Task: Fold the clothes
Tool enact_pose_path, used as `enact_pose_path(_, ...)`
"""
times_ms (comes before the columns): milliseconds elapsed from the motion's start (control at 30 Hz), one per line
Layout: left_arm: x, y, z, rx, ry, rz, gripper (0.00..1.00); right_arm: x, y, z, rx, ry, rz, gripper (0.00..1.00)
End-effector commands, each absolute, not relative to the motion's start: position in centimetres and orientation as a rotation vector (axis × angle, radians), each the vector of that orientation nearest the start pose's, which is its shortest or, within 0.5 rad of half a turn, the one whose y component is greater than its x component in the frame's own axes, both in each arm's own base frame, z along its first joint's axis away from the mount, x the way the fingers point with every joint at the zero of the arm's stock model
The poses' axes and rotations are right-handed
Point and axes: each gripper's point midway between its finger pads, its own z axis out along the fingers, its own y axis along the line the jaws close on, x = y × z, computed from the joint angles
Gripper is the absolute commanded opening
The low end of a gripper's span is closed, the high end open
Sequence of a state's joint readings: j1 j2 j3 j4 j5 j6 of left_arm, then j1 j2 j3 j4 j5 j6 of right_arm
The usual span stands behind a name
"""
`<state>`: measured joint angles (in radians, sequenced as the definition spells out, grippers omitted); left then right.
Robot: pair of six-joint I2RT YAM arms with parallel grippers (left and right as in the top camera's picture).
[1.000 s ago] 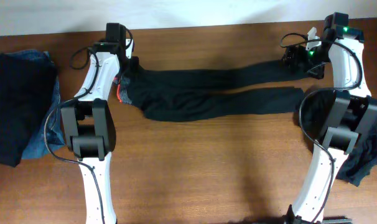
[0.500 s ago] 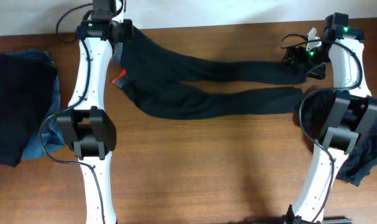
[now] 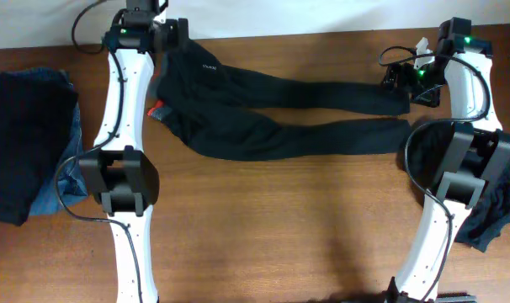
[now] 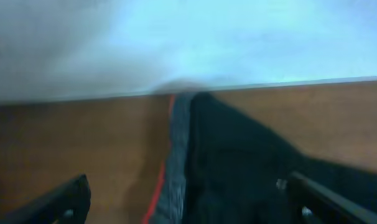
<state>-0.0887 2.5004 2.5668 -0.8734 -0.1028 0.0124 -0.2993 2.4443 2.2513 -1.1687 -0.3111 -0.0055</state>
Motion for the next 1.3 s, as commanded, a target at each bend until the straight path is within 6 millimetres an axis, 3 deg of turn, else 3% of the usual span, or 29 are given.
enact_pose_path(0, 62.1, -3.2, 19.7, 0.081, 2.393, 0.129, 0.99, 51.4, -10.2, 6.0, 0.345, 2.851, 0.385, 0.99)
enact_pose_path(133, 57.0, -2.6, 20.1, 0.036, 2.559, 0.126, 0.99, 51.4, -10.2, 6.0, 0.344, 2.850, 0.385, 0.98)
enact_pose_path(200, 53.0, -2.0, 18.8, -0.052, 2.720, 0.126, 0.99, 51.5, -10.2, 6.0, 0.344, 2.850, 0.385, 0.99)
enact_pose_path(267, 50.4, -1.0, 17.5, -0.155, 2.836, 0.137, 0.99, 51.4, -10.2, 6.0, 0.345, 2.850, 0.386, 0.99)
enact_pose_path(333, 49.3, 0.1, 16.5, -0.209, 2.893, 0.140, 0.99, 51.4, -10.2, 6.0, 0.344, 2.851, 0.386, 0.99)
enact_pose_path(467, 49.2, 1.0, 14.9, -0.262, 2.928, 0.010, 0.99, 51.3, -10.2, 6.0, 0.346, 2.856, 0.388, 0.99)
enact_pose_path(600, 51.2, 0.7, 12.9, -0.152, 2.888, -0.138, 0.99, 51.4, -10.2, 6.0, 0.345, 2.853, 0.387, 0.99)
enact_pose_path(700, 51.9, 0.7, 10.9, -0.118, 2.877, -0.147, 0.99, 51.4, -10.2, 6.0, 0.345, 2.854, 0.387, 0.99)
enact_pose_path(833, 51.4, -0.2, 7.4, -0.021, 2.908, -0.223, 0.99, 51.4, -10.2, 6.0, 0.345, 2.853, 0.386, 0.99)
enact_pose_path(967, 50.8, -0.1, 3.9, -0.033, 2.929, -0.250, 0.99, 51.4, -10.2, 6.0, 0.346, 2.854, 0.386, 0.99)
enact_pose_path(1067, 51.1, -0.1, 2.9, 0.027, 2.908, -0.255, 0.99, 51.4, -10.2, 6.0, 0.346, 2.854, 0.386, 0.99)
enact_pose_path(1267, 53.4, -0.1, 3.1, 0.124, 2.800, -0.231, 0.99, 51.4, -10.2, 6.0, 0.346, 2.854, 0.386, 0.99)
